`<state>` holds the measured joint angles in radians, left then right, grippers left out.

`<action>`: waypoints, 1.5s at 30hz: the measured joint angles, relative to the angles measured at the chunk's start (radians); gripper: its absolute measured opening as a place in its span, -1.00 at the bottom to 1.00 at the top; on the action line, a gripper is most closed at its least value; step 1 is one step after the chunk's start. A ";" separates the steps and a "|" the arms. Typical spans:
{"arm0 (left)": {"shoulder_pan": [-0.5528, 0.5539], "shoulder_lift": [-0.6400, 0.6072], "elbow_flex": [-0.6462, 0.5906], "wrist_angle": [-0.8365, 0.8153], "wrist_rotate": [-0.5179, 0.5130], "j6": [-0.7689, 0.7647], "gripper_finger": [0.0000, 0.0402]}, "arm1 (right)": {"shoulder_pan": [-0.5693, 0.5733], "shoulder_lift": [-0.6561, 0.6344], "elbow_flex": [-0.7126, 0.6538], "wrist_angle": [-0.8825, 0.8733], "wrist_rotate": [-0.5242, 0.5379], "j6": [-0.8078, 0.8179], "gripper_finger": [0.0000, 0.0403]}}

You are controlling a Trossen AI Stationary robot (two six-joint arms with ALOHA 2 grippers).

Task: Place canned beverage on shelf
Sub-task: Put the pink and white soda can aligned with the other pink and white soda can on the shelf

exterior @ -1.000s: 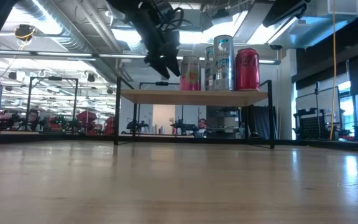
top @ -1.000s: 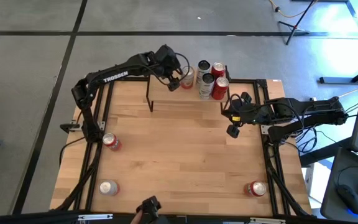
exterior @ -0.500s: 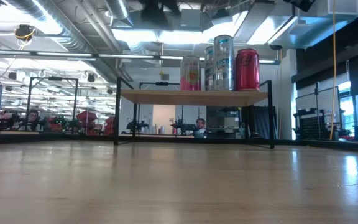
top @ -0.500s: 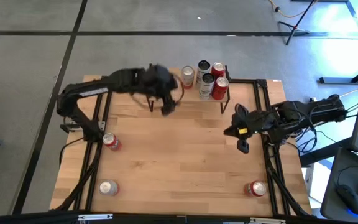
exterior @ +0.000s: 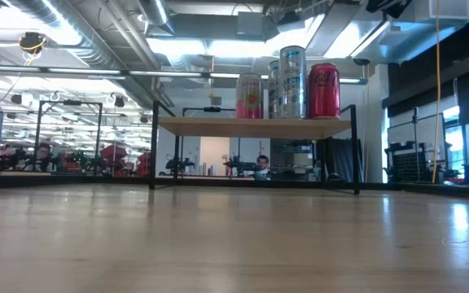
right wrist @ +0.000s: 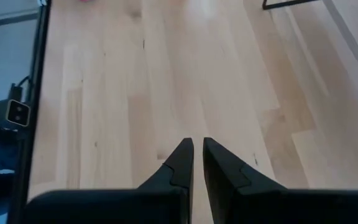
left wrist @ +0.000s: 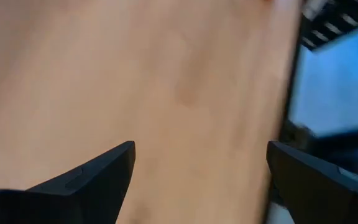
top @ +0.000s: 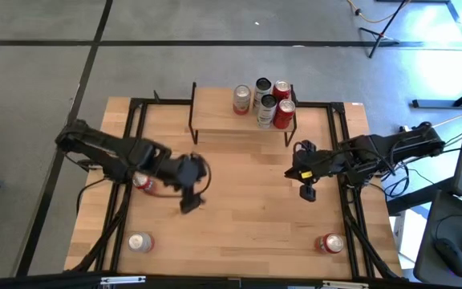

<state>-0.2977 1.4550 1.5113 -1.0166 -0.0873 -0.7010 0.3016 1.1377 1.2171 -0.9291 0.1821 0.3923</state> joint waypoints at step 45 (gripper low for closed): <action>-0.651 0.044 -0.101 -0.231 0.231 -1.314 0.74 | -0.001 0.078 -0.001 -0.122 0.097 0.022 0.72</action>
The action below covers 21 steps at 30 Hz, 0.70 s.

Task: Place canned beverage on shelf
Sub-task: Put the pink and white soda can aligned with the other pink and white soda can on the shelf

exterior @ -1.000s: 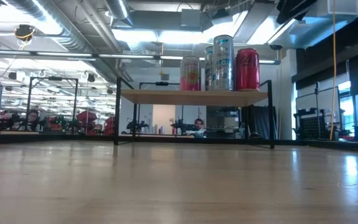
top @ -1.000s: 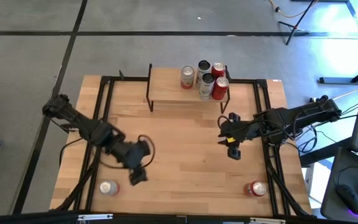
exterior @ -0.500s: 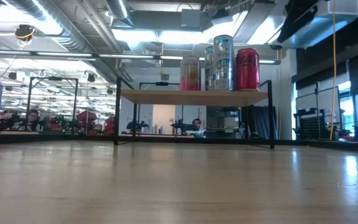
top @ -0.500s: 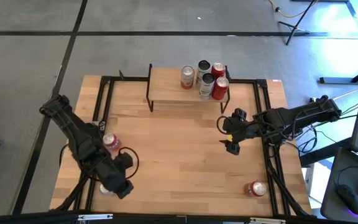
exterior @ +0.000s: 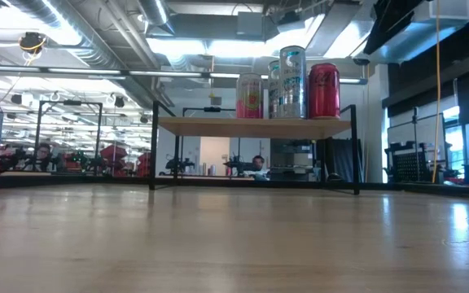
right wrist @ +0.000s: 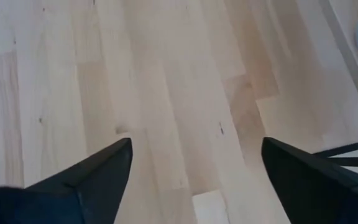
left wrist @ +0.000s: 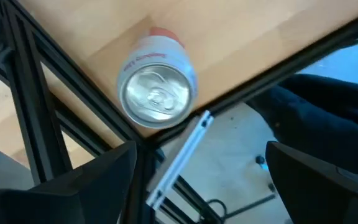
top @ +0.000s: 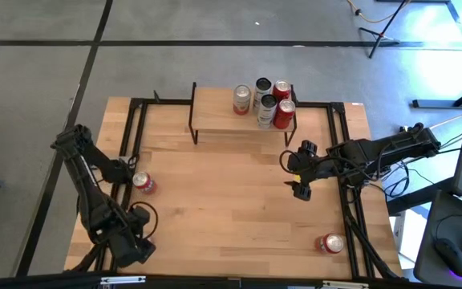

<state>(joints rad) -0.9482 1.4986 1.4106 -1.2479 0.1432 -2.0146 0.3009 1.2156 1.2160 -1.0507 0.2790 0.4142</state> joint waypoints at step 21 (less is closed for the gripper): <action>-0.031 -0.001 -0.240 0.125 0.009 0.095 0.73 | 0.000 0.000 0.000 0.000 0.018 0.000 0.69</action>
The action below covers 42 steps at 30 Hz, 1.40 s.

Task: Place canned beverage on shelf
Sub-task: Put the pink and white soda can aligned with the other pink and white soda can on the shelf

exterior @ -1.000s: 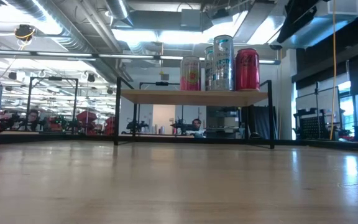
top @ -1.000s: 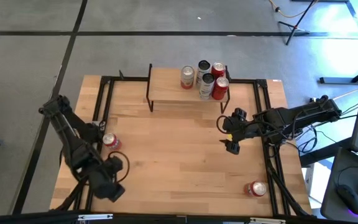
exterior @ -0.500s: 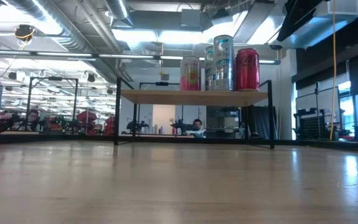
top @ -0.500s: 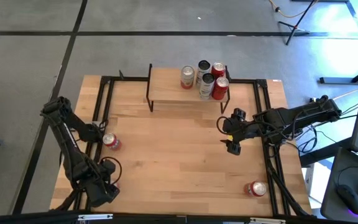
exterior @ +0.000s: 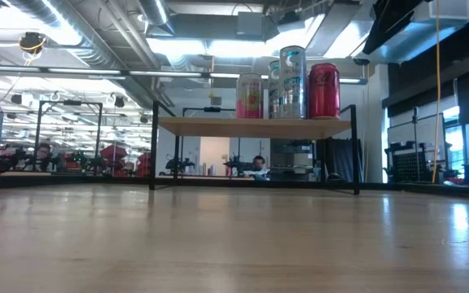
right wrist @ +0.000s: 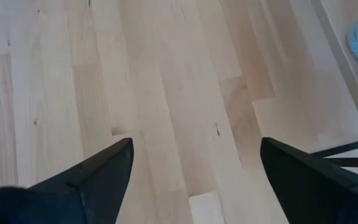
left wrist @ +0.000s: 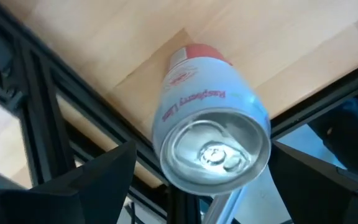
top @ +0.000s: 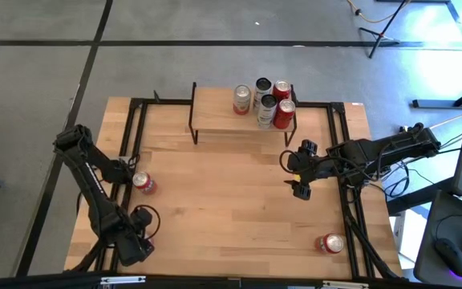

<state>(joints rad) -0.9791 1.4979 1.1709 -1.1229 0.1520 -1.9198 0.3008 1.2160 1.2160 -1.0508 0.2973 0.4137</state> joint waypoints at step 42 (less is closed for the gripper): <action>0.206 -0.112 0.155 -0.041 -0.296 0.420 0.28 | 0.000 0.000 0.000 0.040 -0.018 -0.007 0.69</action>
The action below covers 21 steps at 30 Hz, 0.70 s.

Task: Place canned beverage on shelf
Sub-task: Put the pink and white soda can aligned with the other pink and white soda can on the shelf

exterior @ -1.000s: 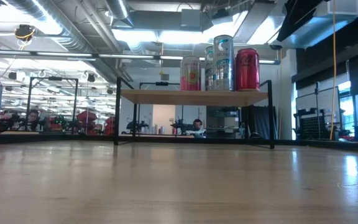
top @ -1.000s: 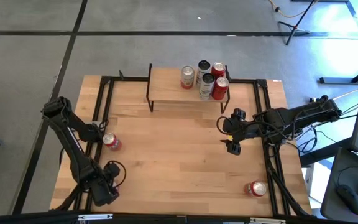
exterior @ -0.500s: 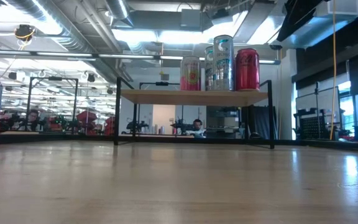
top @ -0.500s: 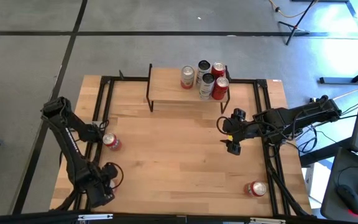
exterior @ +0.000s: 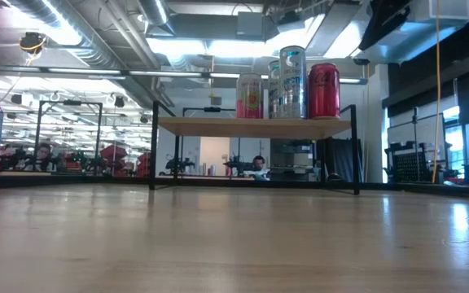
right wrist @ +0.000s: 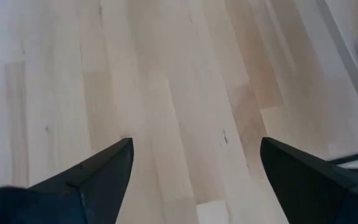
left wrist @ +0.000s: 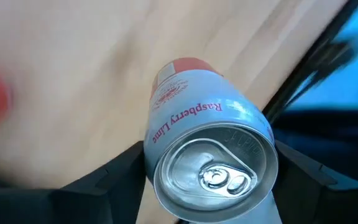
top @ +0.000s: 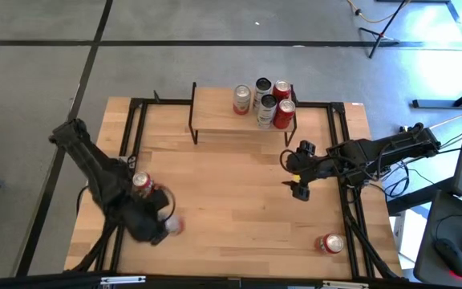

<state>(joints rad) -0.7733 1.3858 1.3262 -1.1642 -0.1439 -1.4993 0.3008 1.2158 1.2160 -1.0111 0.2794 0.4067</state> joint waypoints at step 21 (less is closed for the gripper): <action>0.608 0.218 0.604 0.117 -0.068 1.125 0.27 | -0.066 0.000 0.151 0.492 -0.065 -0.250 -0.96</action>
<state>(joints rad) -0.1657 1.6037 1.9305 -1.0473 -0.2118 -0.3741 0.2346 1.2163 1.3674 -0.5188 0.2148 0.1563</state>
